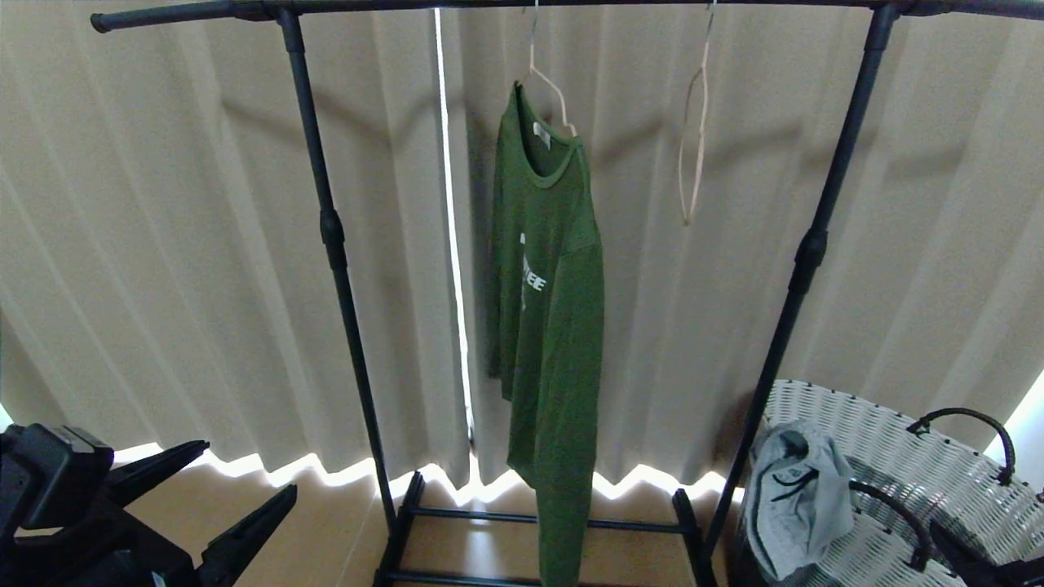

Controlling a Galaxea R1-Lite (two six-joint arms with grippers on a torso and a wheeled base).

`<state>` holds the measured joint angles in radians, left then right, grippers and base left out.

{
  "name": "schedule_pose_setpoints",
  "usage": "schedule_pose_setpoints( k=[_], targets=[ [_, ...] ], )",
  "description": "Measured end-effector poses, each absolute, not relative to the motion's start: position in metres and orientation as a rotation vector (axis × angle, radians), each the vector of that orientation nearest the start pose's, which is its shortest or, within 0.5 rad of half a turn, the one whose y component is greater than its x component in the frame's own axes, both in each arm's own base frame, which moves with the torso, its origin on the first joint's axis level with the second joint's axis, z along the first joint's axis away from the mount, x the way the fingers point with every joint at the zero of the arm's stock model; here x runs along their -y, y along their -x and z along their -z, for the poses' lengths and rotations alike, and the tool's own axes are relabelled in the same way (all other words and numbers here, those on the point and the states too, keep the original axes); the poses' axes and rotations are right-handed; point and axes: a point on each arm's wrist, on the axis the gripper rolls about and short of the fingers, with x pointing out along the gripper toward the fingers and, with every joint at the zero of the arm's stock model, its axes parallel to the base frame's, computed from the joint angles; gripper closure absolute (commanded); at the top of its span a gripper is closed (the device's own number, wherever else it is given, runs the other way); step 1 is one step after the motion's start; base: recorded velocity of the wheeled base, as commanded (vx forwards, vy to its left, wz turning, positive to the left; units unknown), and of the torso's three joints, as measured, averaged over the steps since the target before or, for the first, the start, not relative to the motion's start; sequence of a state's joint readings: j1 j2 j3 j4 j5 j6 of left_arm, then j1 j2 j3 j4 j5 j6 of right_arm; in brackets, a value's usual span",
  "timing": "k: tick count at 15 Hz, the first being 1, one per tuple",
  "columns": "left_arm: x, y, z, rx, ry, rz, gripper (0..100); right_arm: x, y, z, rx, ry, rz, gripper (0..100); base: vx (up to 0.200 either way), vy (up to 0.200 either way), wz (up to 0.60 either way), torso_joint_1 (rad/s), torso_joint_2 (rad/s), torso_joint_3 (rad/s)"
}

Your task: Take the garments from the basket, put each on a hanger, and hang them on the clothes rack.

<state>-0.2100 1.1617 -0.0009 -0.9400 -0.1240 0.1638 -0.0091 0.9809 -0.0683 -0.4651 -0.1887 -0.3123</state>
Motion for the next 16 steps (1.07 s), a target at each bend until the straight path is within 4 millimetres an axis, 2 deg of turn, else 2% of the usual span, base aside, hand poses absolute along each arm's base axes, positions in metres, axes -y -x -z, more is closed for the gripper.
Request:
schedule_pose_setpoints(
  k=[3, 13, 16],
  targets=[
    [0.0275, -0.116, -0.1223, -0.197, -0.172, 0.35, 0, 0.0051, -0.0918, -0.1135, -0.472, 0.346, 0.123, 0, 0.0, -0.2, 0.0, -0.002, 0.0, 0.001],
    [0.0274, -0.1169, -0.122, -0.202, -0.161, 0.345, 0, 0.005, -0.0916, -0.1132, -0.472, 0.346, 0.123, 0, 0.0, 0.0, 0.0, 0.0, 0.0, 0.0],
    [0.0273, -0.1177, -0.1213, -0.208, -0.161, 0.344, 0, 0.005, -0.0912, -0.1127, -0.474, 0.345, 0.122, 0, 0.2, 0.0, 0.0, 0.007, 0.0, 0.005]
  ],
)
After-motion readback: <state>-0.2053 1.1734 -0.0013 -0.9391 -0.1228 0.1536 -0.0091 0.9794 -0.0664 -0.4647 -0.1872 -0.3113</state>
